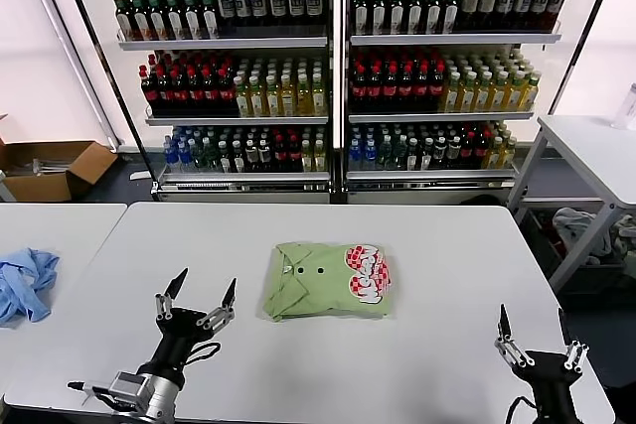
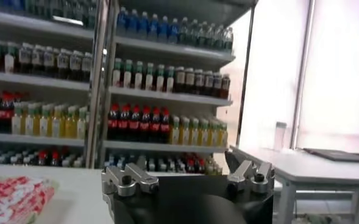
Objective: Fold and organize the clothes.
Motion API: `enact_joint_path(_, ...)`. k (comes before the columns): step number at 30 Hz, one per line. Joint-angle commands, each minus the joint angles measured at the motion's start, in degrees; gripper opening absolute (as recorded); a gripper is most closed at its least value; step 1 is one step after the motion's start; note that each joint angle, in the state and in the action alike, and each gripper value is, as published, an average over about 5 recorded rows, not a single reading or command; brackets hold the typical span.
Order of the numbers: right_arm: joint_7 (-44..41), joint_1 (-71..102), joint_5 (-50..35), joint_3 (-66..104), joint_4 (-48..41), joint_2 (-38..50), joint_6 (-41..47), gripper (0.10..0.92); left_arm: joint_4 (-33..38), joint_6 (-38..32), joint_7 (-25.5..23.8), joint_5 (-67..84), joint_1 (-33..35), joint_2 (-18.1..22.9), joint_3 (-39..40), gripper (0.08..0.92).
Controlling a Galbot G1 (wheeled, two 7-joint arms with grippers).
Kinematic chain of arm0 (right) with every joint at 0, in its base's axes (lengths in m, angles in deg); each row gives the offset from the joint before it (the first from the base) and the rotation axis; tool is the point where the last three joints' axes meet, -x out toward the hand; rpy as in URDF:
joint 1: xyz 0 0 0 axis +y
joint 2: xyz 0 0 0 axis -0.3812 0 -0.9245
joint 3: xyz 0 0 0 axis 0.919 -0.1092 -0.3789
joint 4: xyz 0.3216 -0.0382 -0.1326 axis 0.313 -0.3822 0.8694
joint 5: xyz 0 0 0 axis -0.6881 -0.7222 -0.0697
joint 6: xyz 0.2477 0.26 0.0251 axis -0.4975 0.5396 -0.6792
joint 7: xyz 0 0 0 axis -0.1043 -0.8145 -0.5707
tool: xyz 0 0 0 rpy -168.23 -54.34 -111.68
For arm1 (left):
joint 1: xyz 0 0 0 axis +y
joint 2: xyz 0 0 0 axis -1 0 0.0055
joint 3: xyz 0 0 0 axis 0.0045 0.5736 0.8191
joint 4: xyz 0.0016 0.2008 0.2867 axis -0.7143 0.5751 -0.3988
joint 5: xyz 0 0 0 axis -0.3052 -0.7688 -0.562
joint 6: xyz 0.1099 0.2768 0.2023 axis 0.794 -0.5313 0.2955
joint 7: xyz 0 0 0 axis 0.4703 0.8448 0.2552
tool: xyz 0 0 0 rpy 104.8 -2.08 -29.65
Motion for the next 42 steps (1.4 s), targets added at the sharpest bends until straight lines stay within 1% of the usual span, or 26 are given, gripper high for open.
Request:
enact_joint_path(1,-1.25,9.52,3.94,1.55,1.65,-1.51,-12.91,0.823,-0.37,-3.32,1.29,0.44,2.57,0.05,-0.26,0.823)
enact_joint_path(10,-4.11,9.24,1.56,1.77,1.26,-0.23,-12.75,0.823,-0.34,-3.21,1.18,0.39,2.71,0.09,-0.24,0.823)
enact_joint_path(21,-4.98,8.64,0.44,1.33,0.93,-0.17,-12.7,0.823,-0.93,-3.21,1.19,0.68,2.29,0.14,-0.25,0.823)
enact_joint_path(30,-5.7,8.15,-1.48,1.65,0.37,1.18,-12.45,0.823,-1.99,-2.38,1.3,4.88,2.18,-0.89,-2.21,0.823)
enact_joint_path(42,-6.85,7.59,-2.69,1.86,0.58,1.71,-11.9,0.823,-1.59,-3.26,1.25,7.26,3.68,-1.3,-3.47,0.823)
